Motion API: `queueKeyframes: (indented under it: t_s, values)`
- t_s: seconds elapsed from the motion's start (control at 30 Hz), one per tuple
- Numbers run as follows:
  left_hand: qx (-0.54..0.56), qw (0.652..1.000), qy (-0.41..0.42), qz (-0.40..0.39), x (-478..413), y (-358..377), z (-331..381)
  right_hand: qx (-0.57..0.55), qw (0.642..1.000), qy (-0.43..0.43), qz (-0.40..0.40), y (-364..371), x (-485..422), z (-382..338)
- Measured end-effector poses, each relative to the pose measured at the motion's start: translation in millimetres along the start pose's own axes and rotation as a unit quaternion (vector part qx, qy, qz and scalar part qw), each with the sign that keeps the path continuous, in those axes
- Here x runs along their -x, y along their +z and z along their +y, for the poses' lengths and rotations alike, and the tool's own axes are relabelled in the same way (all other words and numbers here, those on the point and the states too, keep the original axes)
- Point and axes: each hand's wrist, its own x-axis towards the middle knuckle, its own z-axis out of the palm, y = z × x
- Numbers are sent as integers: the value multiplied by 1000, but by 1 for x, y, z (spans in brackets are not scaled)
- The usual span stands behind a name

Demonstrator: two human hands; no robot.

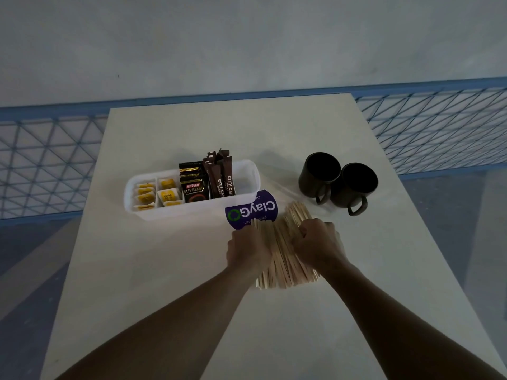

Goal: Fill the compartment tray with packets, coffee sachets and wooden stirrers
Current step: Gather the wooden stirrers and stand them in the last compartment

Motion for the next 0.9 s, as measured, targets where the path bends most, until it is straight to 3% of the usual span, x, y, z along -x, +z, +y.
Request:
queueKeyframes:
  t_s: [0.2,0.47,0.73,0.9]
  values:
    - [22,1000,4,-22,-4,-8,1,-13,1000,-3,-8,-5,3,-3]
    - [10,994,0,-109,-14,-31,7,-77,995,-42,-46,-18,2,-15]
    - [150,966,-39,-206,-24,-54,12,-173,979,-27,-104,-30,-4,-36]
    - [301,925,-32,-231,-21,-85,22,-285,953,-20,-100,-37,-12,-51]
